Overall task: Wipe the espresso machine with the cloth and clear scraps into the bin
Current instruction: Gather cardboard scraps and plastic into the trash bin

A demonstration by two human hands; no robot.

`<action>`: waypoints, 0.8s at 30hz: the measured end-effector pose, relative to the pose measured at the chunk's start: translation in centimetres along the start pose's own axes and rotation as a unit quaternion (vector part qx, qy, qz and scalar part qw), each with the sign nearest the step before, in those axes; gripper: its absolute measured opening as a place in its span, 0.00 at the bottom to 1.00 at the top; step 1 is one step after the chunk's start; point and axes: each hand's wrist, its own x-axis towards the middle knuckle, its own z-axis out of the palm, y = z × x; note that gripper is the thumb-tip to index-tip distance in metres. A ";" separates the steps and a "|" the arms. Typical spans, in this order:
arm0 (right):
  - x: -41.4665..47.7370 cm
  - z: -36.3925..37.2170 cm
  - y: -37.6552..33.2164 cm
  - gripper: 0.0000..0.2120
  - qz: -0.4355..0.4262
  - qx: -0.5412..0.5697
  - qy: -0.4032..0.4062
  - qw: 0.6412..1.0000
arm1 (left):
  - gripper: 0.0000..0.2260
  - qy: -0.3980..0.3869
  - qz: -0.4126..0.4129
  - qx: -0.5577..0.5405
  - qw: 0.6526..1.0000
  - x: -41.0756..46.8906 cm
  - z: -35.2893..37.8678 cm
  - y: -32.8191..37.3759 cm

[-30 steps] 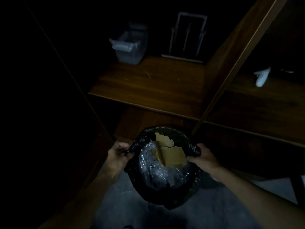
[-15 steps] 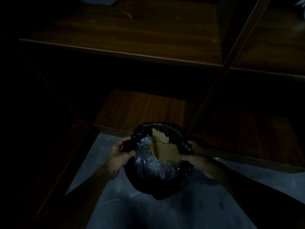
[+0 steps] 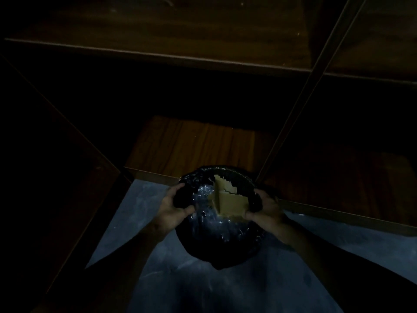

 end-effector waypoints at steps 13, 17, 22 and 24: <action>-20.6 -15.9 -23.9 0.17 -0.167 -0.032 -0.046 0.984 | 0.10 0.063 0.012 0.001 0.998 -15.9 -8.3 29.5; -28.8 -22.0 -35.3 0.10 -0.230 -0.036 -0.069 0.970 | 0.10 0.078 0.053 0.036 0.995 -23.1 -13.5 41.0; -37.0 -28.6 -49.5 0.05 -0.333 -0.068 -0.033 0.940 | 0.10 0.128 0.133 0.046 0.982 -31.2 -20.1 54.9; -39.8 -30.6 -54.6 0.06 -0.375 -0.066 -0.029 0.924 | 0.11 0.152 0.159 0.040 0.975 -33.8 -23.1 59.5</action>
